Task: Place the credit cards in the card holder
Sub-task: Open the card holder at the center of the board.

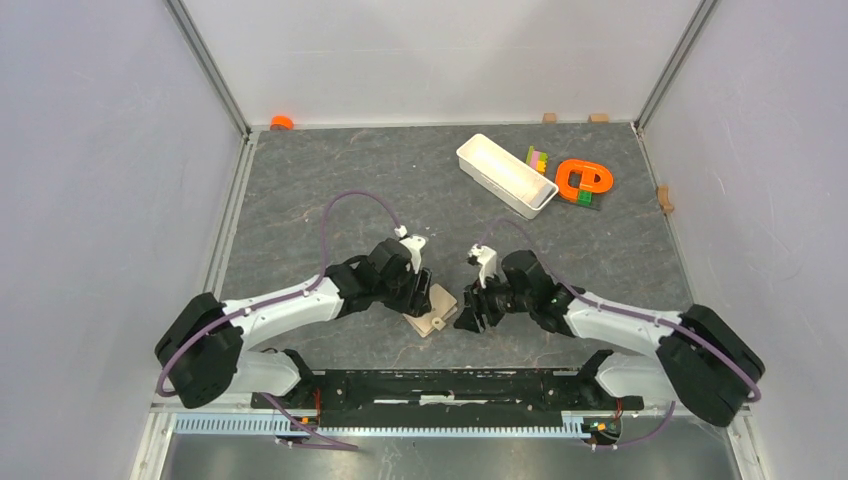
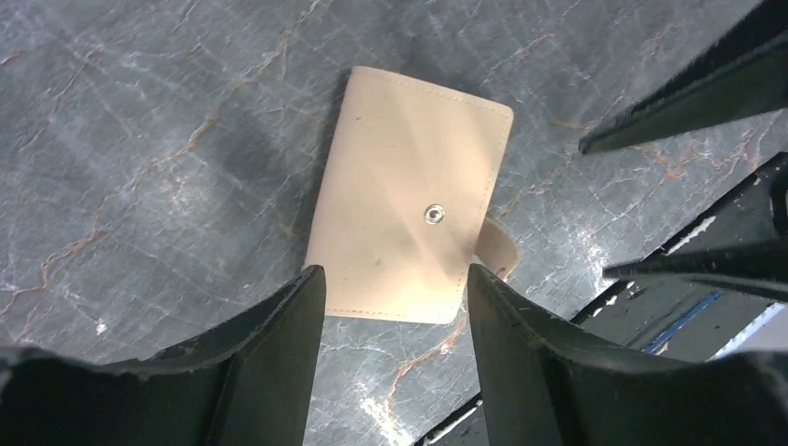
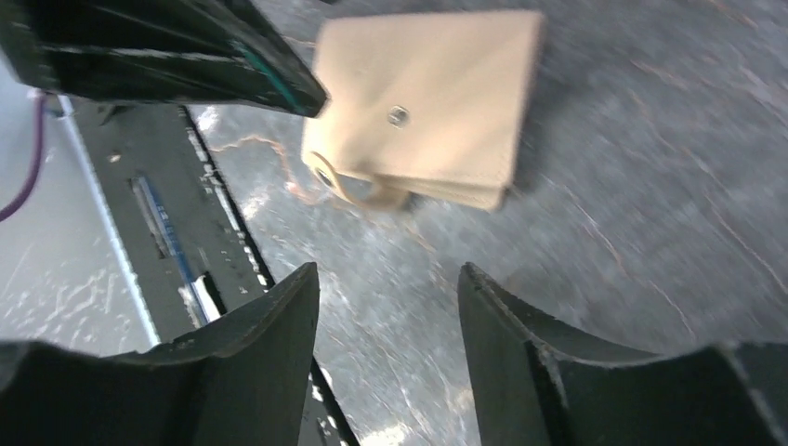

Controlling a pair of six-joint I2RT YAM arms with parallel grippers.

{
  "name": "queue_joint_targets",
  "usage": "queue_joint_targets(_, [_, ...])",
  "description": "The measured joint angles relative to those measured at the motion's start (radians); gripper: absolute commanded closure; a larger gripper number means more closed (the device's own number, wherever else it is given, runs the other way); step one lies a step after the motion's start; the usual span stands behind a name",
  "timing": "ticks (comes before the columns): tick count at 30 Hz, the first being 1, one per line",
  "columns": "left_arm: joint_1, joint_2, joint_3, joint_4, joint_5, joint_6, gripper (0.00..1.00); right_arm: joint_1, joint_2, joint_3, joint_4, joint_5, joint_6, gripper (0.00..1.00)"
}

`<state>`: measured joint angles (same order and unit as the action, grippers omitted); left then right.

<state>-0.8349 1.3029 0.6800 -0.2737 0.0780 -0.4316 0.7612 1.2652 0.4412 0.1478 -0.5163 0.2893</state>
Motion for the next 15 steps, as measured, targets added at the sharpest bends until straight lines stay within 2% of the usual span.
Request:
queue_joint_targets(4, [-0.012,0.008,-0.002,0.019,-0.018,0.003,0.35,0.01,-0.117,-0.094,-0.001,0.137,0.136,0.3])
queue_joint_targets(8, [-0.012,0.038,-0.02,0.024,-0.092,0.002,0.34,0.053,-0.201,-0.192,0.05,0.234,0.282,0.28])
queue_joint_targets(15, [-0.014,0.039,-0.103,0.124,-0.136,-0.016,0.35,0.082,-0.238,-0.262,0.126,0.332,0.418,0.27])
